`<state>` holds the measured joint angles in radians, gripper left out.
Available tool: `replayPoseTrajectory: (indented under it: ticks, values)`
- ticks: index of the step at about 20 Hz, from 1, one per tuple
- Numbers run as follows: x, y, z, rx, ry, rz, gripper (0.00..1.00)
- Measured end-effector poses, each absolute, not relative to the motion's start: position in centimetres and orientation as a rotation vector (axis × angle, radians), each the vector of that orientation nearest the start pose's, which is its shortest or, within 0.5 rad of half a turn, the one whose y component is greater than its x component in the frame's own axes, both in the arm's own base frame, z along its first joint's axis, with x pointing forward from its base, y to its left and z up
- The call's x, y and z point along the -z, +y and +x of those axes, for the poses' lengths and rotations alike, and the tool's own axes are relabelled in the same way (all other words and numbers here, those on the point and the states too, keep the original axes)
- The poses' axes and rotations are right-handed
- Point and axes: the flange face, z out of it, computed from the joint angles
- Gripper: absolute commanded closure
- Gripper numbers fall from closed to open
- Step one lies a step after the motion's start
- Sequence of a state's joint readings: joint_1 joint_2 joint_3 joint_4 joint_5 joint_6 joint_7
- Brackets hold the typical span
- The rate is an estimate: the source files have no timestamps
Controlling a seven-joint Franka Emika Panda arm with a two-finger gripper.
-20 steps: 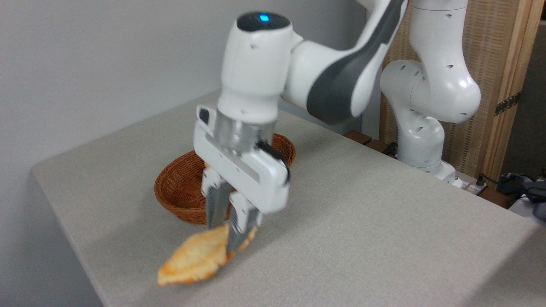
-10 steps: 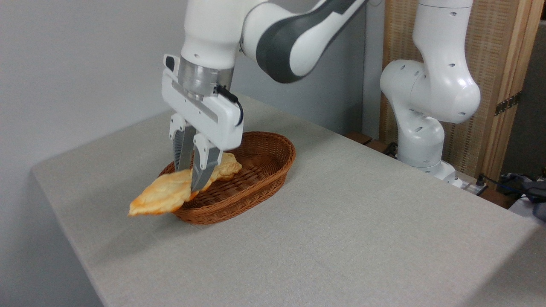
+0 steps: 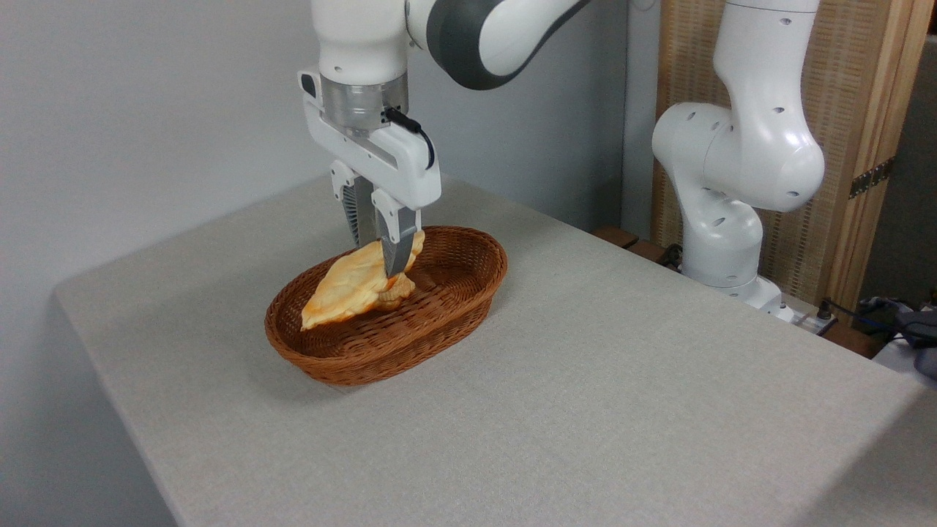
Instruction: Put bread into the basket
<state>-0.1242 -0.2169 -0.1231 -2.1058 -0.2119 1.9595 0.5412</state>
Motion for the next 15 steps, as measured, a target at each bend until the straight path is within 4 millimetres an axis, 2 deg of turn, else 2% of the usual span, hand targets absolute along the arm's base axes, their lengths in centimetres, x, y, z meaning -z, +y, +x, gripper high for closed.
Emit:
replayPoseTrajectory:
  ticks: [3, 15]
  values:
    - [-51.4, -14.6, 47.8, 0.138, 1.137, -3.097, 0.0]
    - [-50.4, -14.6, 48.0, 0.102, 1.133, -3.104, 0.0]
